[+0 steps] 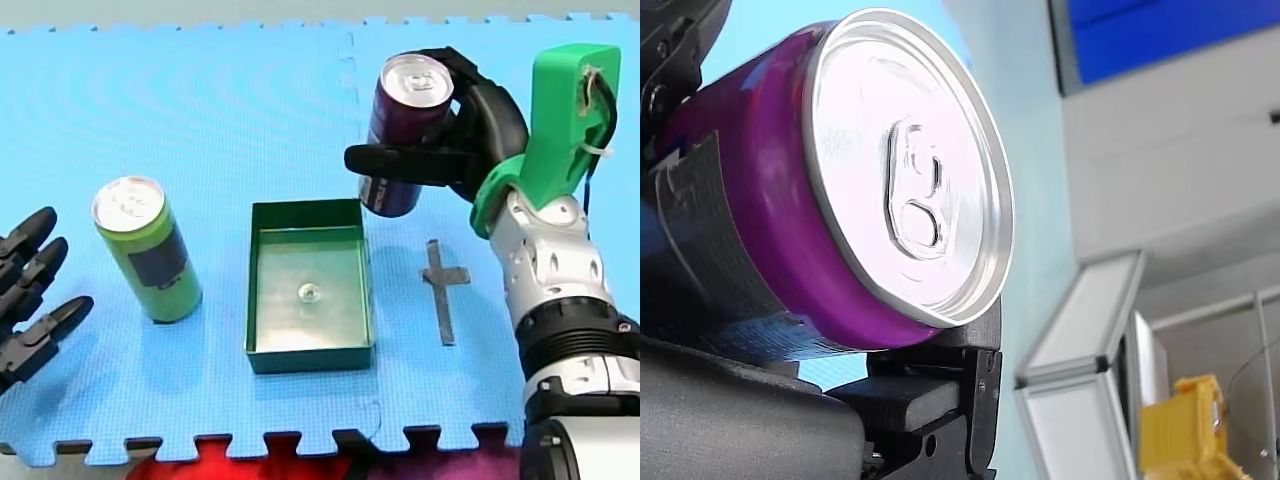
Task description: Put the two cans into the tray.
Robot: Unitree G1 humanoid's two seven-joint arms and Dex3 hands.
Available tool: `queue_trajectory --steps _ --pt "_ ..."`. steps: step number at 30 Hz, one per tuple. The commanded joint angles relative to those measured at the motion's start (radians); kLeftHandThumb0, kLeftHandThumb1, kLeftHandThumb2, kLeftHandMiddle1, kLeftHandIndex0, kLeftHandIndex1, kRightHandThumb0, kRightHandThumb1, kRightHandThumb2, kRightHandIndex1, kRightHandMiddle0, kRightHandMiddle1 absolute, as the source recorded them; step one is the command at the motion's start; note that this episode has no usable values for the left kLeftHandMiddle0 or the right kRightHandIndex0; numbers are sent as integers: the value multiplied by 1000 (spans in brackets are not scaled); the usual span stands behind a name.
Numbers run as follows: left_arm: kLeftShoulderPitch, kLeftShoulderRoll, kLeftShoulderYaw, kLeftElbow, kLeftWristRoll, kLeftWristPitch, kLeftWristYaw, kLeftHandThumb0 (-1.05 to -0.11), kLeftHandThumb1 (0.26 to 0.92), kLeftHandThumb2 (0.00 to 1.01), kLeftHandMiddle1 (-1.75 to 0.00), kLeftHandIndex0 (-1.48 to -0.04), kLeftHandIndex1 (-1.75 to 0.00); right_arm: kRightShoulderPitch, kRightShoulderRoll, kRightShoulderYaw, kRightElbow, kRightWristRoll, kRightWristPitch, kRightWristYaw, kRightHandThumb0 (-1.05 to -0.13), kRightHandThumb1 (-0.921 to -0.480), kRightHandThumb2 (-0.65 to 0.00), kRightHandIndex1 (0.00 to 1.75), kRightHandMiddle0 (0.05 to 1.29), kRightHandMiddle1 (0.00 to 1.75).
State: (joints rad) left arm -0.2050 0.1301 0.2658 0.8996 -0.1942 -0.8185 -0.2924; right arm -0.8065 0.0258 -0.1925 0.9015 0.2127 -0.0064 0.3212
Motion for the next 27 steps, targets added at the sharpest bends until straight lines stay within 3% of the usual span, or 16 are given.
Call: queue_trajectory --steps 1,4,9,14,22,27 --pt "-3 4 0 2 -2 -7 0 -1048 904 16 0 -486 -2 -1 -1 5 -19 3 1 -3 -203 -790 -7 1746 514 1746" --pt "-4 4 -1 2 -2 -6 1 -1048 906 15 0 -487 -2 -4 9 21 -51 -3 20 -20 -200 -790 -7 1746 513 1746" --pt "-6 4 -6 -3 8 2 15 -1048 908 12 0 -489 -2 6 20 49 -145 -5 71 -35 -196 -792 -7 1746 511 1746" --pt "-11 5 -16 -11 31 19 46 -1048 911 11 0 -493 -4 29 35 76 -184 -18 74 -44 -192 -790 -6 1746 510 1746" --pt "-10 9 -26 -20 42 27 63 -1048 917 10 0 -494 -3 48 53 89 -176 -22 30 -35 -188 -787 -4 1746 510 1746" --pt "-3 7 -31 -36 43 32 70 -1048 920 10 -1 -497 -4 52 65 96 -151 -24 -6 -26 -185 -786 -3 1746 509 1746"
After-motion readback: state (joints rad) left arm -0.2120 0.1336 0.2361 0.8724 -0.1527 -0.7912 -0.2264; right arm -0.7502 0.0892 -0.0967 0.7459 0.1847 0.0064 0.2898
